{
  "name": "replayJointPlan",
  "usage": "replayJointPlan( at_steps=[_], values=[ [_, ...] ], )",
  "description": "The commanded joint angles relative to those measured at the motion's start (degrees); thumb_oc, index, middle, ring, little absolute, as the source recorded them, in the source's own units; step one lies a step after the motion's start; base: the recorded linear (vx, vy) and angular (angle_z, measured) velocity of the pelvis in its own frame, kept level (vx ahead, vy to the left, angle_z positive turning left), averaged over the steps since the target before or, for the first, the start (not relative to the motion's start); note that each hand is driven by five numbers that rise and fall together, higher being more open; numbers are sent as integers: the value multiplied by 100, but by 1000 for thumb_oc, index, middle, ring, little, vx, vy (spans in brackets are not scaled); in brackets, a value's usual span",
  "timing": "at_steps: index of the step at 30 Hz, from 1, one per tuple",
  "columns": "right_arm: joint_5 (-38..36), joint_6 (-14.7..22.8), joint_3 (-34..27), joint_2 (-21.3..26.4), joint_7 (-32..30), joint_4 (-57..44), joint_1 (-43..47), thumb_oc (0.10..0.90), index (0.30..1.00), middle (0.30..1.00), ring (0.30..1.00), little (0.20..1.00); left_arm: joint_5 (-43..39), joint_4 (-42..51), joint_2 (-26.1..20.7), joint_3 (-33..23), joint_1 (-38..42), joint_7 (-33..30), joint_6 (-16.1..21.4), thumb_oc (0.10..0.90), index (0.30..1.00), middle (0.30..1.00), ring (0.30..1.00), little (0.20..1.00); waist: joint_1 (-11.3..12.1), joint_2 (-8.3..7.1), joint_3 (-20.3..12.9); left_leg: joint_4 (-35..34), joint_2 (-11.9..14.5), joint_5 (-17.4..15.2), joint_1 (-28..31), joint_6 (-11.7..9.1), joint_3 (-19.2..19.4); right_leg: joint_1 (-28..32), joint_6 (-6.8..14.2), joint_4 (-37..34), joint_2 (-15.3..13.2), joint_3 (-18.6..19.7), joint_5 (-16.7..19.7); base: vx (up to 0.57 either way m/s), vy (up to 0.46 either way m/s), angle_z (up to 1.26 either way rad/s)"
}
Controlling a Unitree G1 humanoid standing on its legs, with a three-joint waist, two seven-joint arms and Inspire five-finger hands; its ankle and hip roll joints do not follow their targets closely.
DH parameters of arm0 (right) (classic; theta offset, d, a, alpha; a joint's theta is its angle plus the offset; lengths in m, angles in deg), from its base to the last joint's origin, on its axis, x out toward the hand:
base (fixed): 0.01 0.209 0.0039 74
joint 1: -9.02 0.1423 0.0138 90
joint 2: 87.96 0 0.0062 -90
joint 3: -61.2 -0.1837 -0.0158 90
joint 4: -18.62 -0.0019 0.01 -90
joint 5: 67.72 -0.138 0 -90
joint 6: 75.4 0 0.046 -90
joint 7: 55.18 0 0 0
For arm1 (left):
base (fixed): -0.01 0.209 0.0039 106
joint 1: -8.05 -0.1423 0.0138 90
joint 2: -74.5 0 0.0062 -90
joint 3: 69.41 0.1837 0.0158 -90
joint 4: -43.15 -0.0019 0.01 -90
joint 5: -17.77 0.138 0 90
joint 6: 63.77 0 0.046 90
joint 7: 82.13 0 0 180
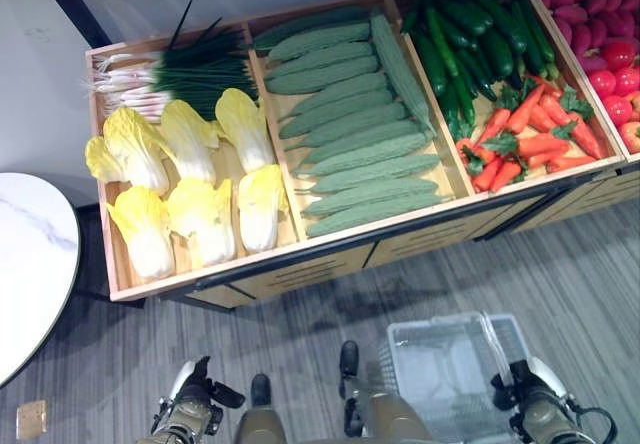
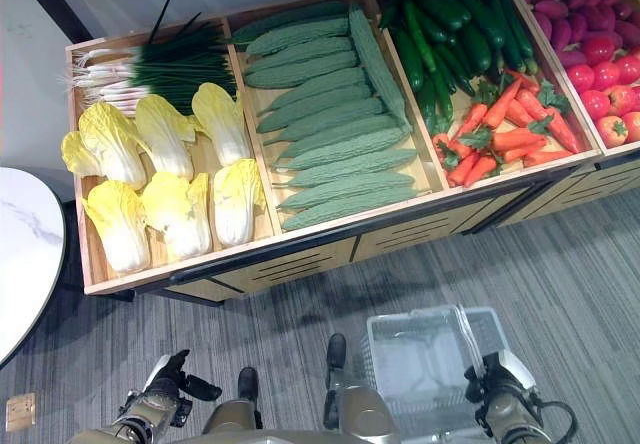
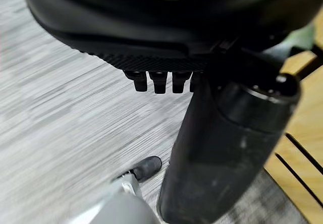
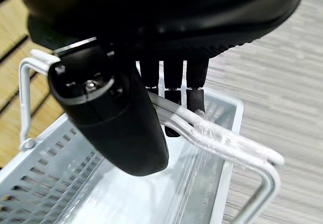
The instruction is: Get the vegetables into the basket
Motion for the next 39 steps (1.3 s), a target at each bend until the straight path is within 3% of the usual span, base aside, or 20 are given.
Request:
replayJointPlan(
  at_steps=[1, 8, 9, 10, 12, 15, 17, 21, 22, 24, 25, 26, 27, 31, 32, 34, 39],
  values=[
    [-187, -190, -177, 313, -284, 389, -292, 400, 300, 300, 300, 300, -440, -83, -373, -469, -303, -555, -27, 900, 1000, 1000, 1000, 1000, 84, -76, -208, -328, -97, -109, -165, 201, -64, -94, 1062, 560, -657, 390, -207, 41, 35, 27],
    [-212, -254, -133, 39, -444, 519, -236, 400, 300, 300, 300, 300, -1474, 31, -215, -1253, -392, -1219, 220, 900, 1000, 1000, 1000, 1000, 189, -38, -222, -534, -158, -164, -24, 188, -44, 3, 1145, 355, -774, 341, -33, -15, 66, 6],
    [-190, -281, -59, -138, -512, 588, -201, 400, 300, 300, 300, 300, -1885, 217, -402, -1758, -335, -1752, 444, 900, 1000, 1000, 1000, 1000, 259, -99, -229, -534, -189, -224, 11, 191, -46, 38, 1191, 279, -815, 346, 38, -26, 62, 7],
    [-190, -281, -59, -138, -512, 589, -201, 400, 300, 300, 300, 300, -1884, 217, -402, -1758, -335, -1752, 444, 900, 1000, 1000, 1000, 1000, 258, -99, -228, -534, -190, -224, 13, 191, -46, 39, 1192, 278, -815, 346, 38, -21, 55, 0],
    [-169, -269, 23, -240, -564, 641, -196, 400, 300, 300, 300, 300, -2251, 328, -718, -2244, -220, -2326, 683, 900, 1000, 1000, 1000, 1000, 310, -171, -249, -534, -204, -266, 26, 178, -73, 77, 1229, 262, -861, 321, 80, -6, 12, -3],
    [-125, -246, 103, -249, -527, 639, -191, 400, 300, 300, 300, 300, -2483, 501, -917, -2474, -163, -2495, 878, 900, 1000, 1000, 1000, 1000, 317, -208, -268, -534, -208, -291, 57, 170, -73, 135, 1252, 212, -881, 304, 97, 2, 7, 1],
    [-28, -217, 205, -149, -484, 680, -139, 400, 300, 300, 300, 300, -2793, 414, -1298, -2718, -74, -2577, 997, 900, 1000, 1000, 1000, 1000, 318, -195, -327, -534, -224, -331, 108, 153, -46, 201, 1284, 137, -900, 319, 130, 27, 52, -2],
    [36, -169, 240, -127, -498, 689, -129, 400, 300, 300, 300, 300, -2638, 1046, -1526, -2731, -101, -2811, 1177, 900, 1000, 1000, 1000, 1000, 322, -179, -357, -534, -227, -349, 136, 139, -42, 252, 1300, 82, -918, 313, 148, 15, 29, -1],
    [126, -95, 218, -79, -516, 648, -192, 400, 300, 300, 300, 300, -2222, 2294, -1715, -2736, -286, -3067, 1345, 900, 1000, 1000, 1000, 1000, 334, -149, -373, -534, -223, -344, 138, 129, -67, 290, 1312, 62, -923, 285, 131, 0, 0, 0],
    [150, -21, 156, -112, -570, 593, -279, 400, 300, 300, 300, 300, -1894, 3473, -1804, -2818, -435, -3227, 1513, 900, 1000, 1000, 1000, 1000, 360, -152, -389, -534, -223, -344, 129, 124, -107, 313, 1313, 51, -920, 273, 114, 8, 10, 2],
    [150, -21, 156, -112, -570, 593, -279, 400, 300, 300, 300, 300, -1894, 3473, -1804, -2818, -435, -3227, 1513, 900, 1000, 1000, 1000, 1000, 360, -152, -389, -534, -223, -344, 129, 124, -107, 313, 1313, 51, -920, 273, 114, 12, -22, 4],
    [130, -10, 46, -137, -578, 603, -334, 400, 300, 300, 300, 300, -1339, 4476, -1824, -2964, -609, -3452, 1436, 900, 1000, 1000, 1000, 1000, 408, -167, -391, -534, -224, -342, 116, 121, -156, 345, 1317, 42, -919, 232, 93, 1, -27, 4],
    [107, 24, 36, -145, -562, 550, -370, 400, 300, 300, 300, 300, -1126, 4897, -1753, -2933, -680, -3355, 1357, 900, 1000, 1000, 1000, 1000, 406, -180, -392, -534, -223, -335, 110, 122, -180, 359, 1309, 46, -917, 221, 87, 1, -27, 4],
    [107, 15, 44, -134, -523, 552, -399, 400, 300, 300, 300, 300, -650, 5541, -1641, -2808, -701, -3331, 1276, 900, 1000, 1000, 1000, 1000, 412, -195, -403, -534, -216, -334, 109, 122, -209, 393, 1301, 37, -916, 183, 81, -5, -16, 5],
    [135, 4, 93, -139, -487, 472, -386, 400, 300, 300, 300, 300, -368, 6151, -1602, -2617, -645, -3210, 1296, 900, 1000, 1000, 1000, 1000, 394, -205, -414, -534, -221, -341, 104, 127, -214, 405, 1300, 28, -915, 189, 90, 0, 0, 0],
    [164, 5, 139, -161, -494, 461, -368, 400, 300, 300, 300, 300, -239, 6452, -1477, -2389, -601, -3055, 1263, 900, 1000, 1000, 1000, 1000, 374, -204, -419, -534, -234, -343, 107, 131, -209, 403, 1301, 26, -915, 195, 95, 0, 0, 0],
    [232, 21, 281, -188, -442, 427, -241, 400, 300, 300, 300, 300, -35, 6202, -1178, -1663, -357, -2789, 1177, 900, 1000, 1000, 1000, 1000, 299, -211, -465, -534, -243, -356, 118, 140, -146, 407, 1288, 1, -916, 250, 117, 2, 0, -1]
  ],
)
